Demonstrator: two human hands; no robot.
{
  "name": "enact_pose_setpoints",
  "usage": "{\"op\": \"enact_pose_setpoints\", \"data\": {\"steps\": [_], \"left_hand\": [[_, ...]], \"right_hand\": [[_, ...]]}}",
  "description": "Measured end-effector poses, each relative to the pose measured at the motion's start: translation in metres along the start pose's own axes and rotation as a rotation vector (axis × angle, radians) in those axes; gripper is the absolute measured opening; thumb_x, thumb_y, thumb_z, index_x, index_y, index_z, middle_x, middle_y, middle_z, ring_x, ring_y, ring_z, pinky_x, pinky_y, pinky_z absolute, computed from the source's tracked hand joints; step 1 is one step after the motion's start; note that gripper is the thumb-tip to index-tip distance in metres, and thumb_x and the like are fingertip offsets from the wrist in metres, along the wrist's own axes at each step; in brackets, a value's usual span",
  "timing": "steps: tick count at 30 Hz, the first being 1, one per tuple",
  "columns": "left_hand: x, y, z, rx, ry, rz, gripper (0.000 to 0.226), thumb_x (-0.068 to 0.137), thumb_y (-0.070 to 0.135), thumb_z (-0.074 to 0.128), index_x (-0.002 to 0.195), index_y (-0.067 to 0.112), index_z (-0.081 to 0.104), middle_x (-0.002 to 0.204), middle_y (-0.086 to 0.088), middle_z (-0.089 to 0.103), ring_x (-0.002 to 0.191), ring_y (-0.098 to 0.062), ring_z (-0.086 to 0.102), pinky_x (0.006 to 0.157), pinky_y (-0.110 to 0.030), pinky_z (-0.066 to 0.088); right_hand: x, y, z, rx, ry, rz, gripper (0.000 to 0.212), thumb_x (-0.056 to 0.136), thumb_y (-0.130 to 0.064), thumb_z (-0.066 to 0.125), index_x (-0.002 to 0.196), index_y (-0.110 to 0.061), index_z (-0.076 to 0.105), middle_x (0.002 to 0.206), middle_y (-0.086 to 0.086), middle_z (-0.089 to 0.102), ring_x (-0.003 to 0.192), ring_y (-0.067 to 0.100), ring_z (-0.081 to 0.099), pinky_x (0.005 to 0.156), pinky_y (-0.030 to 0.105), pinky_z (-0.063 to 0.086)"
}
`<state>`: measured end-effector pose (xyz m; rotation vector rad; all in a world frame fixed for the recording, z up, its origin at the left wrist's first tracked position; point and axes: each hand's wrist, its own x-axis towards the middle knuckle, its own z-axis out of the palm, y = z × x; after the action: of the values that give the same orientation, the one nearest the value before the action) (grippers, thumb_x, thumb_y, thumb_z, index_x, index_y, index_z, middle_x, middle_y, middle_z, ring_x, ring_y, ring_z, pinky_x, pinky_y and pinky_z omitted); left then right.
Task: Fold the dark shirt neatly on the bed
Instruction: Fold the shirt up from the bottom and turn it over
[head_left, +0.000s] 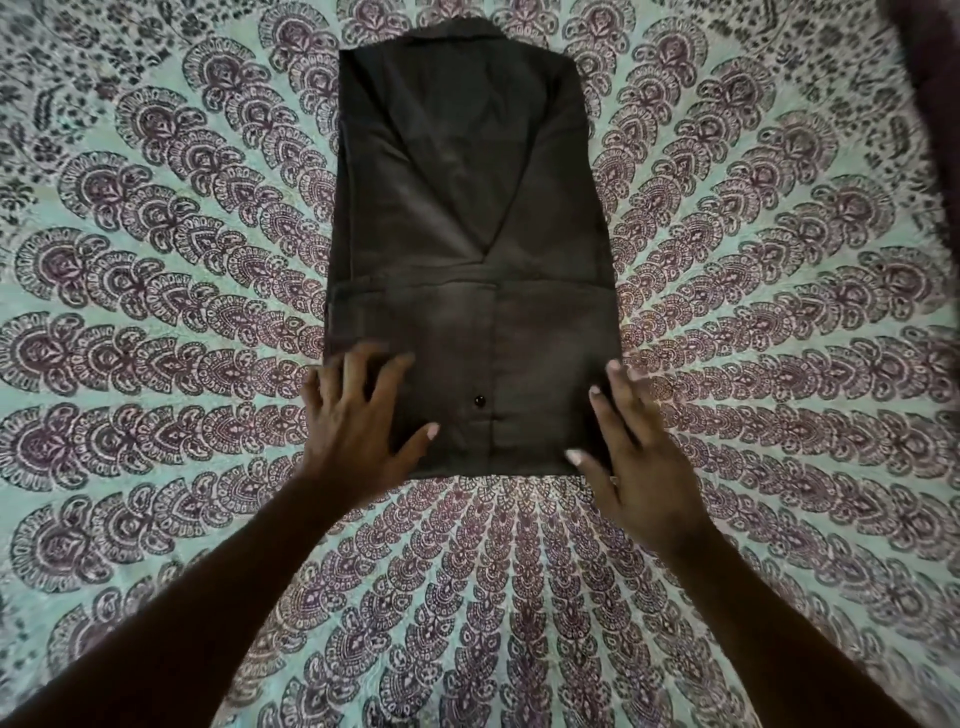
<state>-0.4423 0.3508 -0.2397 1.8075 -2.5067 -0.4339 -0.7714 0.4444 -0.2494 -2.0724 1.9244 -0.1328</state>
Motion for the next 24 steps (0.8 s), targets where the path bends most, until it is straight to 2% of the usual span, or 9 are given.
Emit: {"op": "enact_pose_setpoints", "data": {"steps": [2,5,8,11,14,16,18,22,24], "left_hand": [[-0.032,-0.013,0.0,0.011,0.03,0.154,0.061,0.079,0.051,0.064,0.128,0.016,0.057,0.125,-0.011,0.047,0.107,-0.033,0.049,0.09,-0.052,0.048],[-0.068,-0.038,0.013,-0.003,-0.044,0.273,0.052,0.076,0.031,0.061,0.125,0.013,0.063,0.123,-0.009,0.057,0.104,-0.032,0.058,0.088,-0.044,0.047],[-0.075,-0.046,0.022,0.028,-0.037,0.265,0.049,0.079,0.028,0.061,0.124,0.01,0.069,0.125,-0.008,0.062,0.107,-0.029,0.057,0.091,-0.044,0.045],[-0.064,-0.041,0.015,-0.029,0.064,0.21,0.033,0.087,0.023,0.055,0.11,0.009,0.074,0.111,-0.008,0.067,0.094,-0.031,0.065,0.089,-0.048,0.047],[-0.042,-0.032,-0.008,-0.215,0.128,0.099,0.021,0.093,0.017,0.053,0.107,0.007,0.065,0.101,-0.01,0.068,0.091,-0.028,0.063,0.08,-0.048,0.052],[-0.016,-0.026,-0.034,-0.367,0.163,-0.053,0.008,0.099,0.011,0.055,0.107,0.008,0.054,0.1,-0.011,0.063,0.09,-0.027,0.06,0.072,-0.044,0.054],[0.018,-0.021,-0.063,-0.444,0.23,-0.141,0.01,0.101,0.002,0.055,0.102,0.011,0.05,0.104,-0.01,0.057,0.09,-0.027,0.058,0.066,-0.037,0.053],[0.087,-0.024,-0.108,-0.405,0.308,0.01,0.017,0.092,-0.004,0.051,0.096,0.008,0.062,0.115,-0.008,0.054,0.097,-0.02,0.051,0.066,-0.024,0.046],[0.122,-0.032,-0.119,-0.395,0.33,0.045,0.029,0.088,-0.007,0.05,0.104,0.007,0.069,0.121,-0.009,0.056,0.1,-0.019,0.053,0.068,-0.03,0.051]], "right_hand": [[-0.012,-0.002,0.005,0.041,-0.007,-0.151,0.07,0.103,-0.044,0.056,0.155,0.001,0.042,0.173,0.013,0.016,0.154,0.033,0.035,0.099,0.041,0.057],[-0.021,0.002,0.015,0.048,-0.025,-0.221,0.062,0.098,-0.03,0.051,0.15,0.002,0.049,0.168,0.014,0.032,0.138,0.031,0.056,0.089,0.045,0.064],[-0.014,0.009,0.018,-0.034,0.035,-0.261,0.055,0.093,-0.02,0.047,0.142,0.003,0.059,0.159,0.015,0.047,0.13,0.032,0.061,0.097,0.048,0.06],[-0.004,0.009,0.011,-0.065,0.098,-0.291,0.046,0.094,-0.021,0.05,0.127,0.004,0.069,0.143,0.017,0.062,0.117,0.034,0.067,0.098,0.052,0.058],[0.012,0.006,-0.008,0.034,0.189,-0.212,0.036,0.096,-0.021,0.052,0.112,0.003,0.073,0.116,0.017,0.072,0.099,0.031,0.067,0.088,0.05,0.058],[0.033,0.005,-0.03,0.154,0.221,-0.14,0.032,0.099,-0.019,0.05,0.112,0.002,0.07,0.103,0.015,0.069,0.087,0.027,0.063,0.077,0.042,0.056],[0.061,0.003,-0.057,0.253,0.269,-0.064,0.029,0.102,-0.019,0.047,0.113,0.0,0.066,0.094,0.008,0.063,0.075,0.017,0.055,0.063,0.03,0.049],[0.133,0.001,-0.1,0.327,0.34,0.047,0.027,0.105,-0.021,0.049,0.111,-0.002,0.066,0.087,0.006,0.066,0.072,0.017,0.058,0.062,0.015,0.033],[0.175,0.002,-0.114,0.367,0.363,0.075,0.027,0.103,-0.021,0.051,0.111,-0.001,0.067,0.091,0.007,0.069,0.079,0.019,0.06,0.068,0.017,0.033]]}}
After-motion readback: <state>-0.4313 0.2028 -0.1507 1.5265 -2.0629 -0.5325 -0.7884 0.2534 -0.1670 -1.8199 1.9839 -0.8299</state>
